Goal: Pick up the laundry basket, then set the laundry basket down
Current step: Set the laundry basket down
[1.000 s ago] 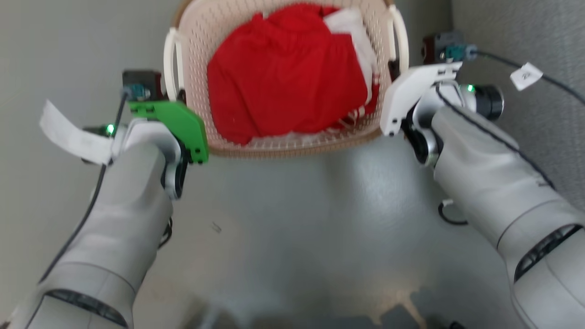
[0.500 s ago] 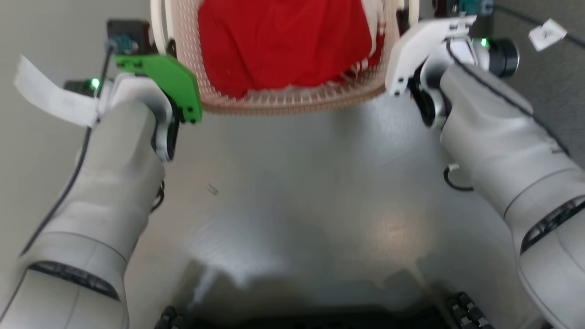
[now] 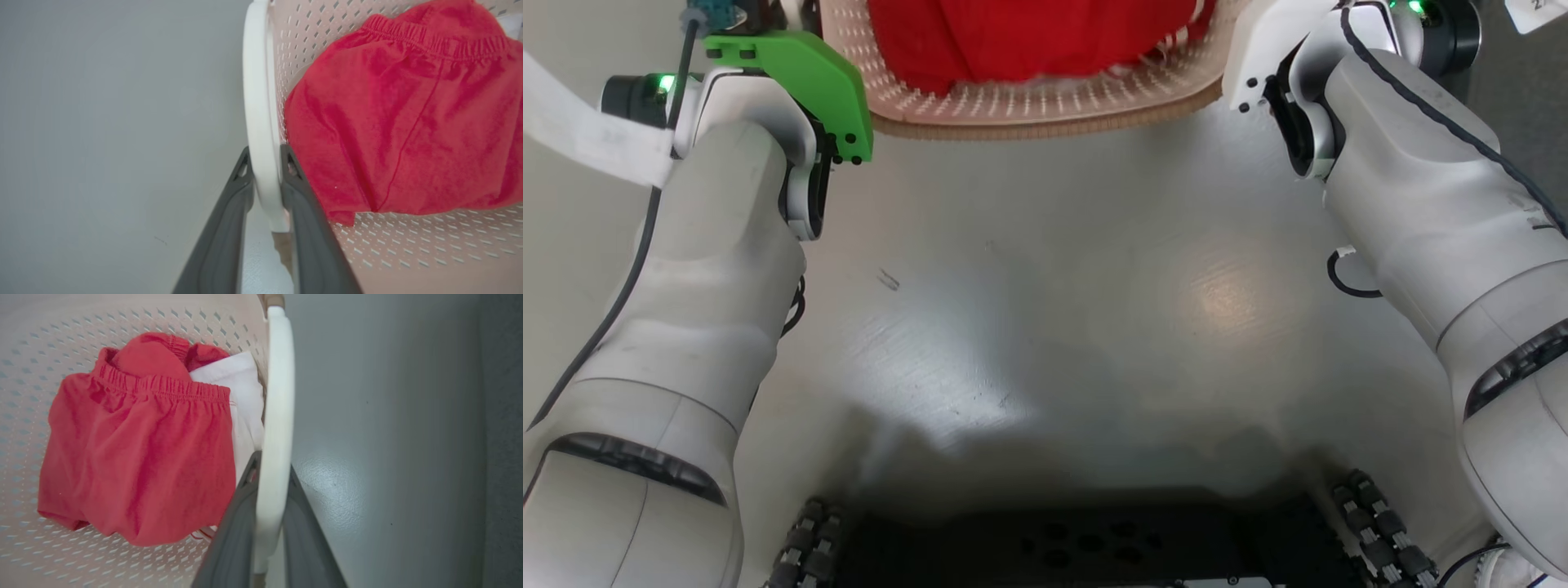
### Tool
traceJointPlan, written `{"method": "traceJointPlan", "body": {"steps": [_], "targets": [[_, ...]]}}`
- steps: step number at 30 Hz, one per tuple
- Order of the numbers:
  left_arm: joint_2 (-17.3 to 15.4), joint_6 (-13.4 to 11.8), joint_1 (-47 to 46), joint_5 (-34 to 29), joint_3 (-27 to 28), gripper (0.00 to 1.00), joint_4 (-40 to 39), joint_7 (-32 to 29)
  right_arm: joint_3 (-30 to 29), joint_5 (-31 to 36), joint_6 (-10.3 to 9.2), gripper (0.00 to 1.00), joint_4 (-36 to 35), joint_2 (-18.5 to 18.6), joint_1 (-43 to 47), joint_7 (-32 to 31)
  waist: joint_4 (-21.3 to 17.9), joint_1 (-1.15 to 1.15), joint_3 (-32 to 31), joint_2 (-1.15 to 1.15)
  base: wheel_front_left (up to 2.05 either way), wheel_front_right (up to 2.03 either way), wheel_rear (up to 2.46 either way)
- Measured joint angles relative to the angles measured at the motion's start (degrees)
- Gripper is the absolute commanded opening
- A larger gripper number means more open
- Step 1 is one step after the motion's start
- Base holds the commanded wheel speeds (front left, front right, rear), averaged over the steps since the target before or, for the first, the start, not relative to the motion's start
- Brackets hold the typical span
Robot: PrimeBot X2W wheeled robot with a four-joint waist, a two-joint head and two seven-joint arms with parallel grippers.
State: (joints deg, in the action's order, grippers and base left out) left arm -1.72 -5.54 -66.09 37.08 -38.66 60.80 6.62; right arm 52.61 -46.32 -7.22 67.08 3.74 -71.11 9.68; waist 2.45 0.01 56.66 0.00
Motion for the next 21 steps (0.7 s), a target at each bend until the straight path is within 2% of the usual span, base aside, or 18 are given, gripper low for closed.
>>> {"method": "traceJointPlan", "body": {"steps": [9, 21], "targets": [[-0.16, 0.0, -1.25, -0.08, -0.1, 0.0, 0.33, 2.44, 0.12, 0.43, 0.04, 0.0, -0.35, 0.46, -1.03, 2.41, 0.25, -0.01, 2.17, 0.0, 0.0, 0.0, 0.0], [0.53, 0.79, -0.03, -0.23, -1.01, 0.0, 3.88, 3.01, 0.93, -0.76, 0.14, 0.0, -1.13, 0.26, 2.4, 2.65, 0.24, -0.01, 0.31, 0.0, 0.0, 0.0, 0.0]]}}
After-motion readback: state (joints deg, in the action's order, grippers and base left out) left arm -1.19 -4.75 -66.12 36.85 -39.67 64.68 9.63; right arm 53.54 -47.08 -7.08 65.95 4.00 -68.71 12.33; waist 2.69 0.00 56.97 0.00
